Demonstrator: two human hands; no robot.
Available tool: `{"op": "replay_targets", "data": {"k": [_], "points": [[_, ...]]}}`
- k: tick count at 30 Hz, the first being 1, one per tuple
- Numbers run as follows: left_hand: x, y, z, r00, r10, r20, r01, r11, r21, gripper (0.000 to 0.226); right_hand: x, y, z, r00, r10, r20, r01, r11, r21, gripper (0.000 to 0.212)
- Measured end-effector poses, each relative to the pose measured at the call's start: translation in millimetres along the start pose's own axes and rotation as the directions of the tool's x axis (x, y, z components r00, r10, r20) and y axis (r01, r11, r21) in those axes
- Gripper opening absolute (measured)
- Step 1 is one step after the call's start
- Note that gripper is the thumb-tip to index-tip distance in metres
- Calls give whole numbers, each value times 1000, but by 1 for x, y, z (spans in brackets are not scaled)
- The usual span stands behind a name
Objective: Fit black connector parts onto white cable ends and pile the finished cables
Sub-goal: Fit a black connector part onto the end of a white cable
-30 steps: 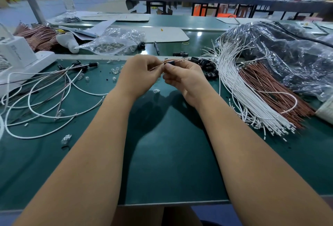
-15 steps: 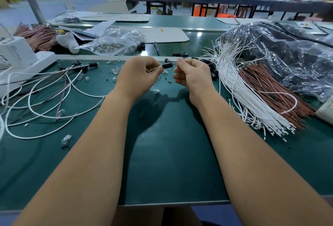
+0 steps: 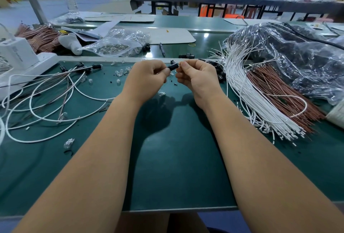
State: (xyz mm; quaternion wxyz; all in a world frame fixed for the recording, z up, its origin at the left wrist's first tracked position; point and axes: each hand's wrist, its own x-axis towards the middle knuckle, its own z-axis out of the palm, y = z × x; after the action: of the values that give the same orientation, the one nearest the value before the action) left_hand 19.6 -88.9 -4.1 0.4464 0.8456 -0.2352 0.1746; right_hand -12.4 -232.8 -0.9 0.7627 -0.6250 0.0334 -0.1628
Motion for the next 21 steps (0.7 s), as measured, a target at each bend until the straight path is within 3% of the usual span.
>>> {"op": "replay_targets", "data": {"k": [12, 21], "points": [[-2, 0, 1, 1000, 4, 23, -4, 1000, -19, 17, 0, -3, 0, 999, 12, -33, -10, 999, 53, 14], [-3, 6, 4, 998, -32, 49, 34, 998, -45, 14, 2, 0, 1, 993, -81, -83, 76, 995, -57, 17]]}}
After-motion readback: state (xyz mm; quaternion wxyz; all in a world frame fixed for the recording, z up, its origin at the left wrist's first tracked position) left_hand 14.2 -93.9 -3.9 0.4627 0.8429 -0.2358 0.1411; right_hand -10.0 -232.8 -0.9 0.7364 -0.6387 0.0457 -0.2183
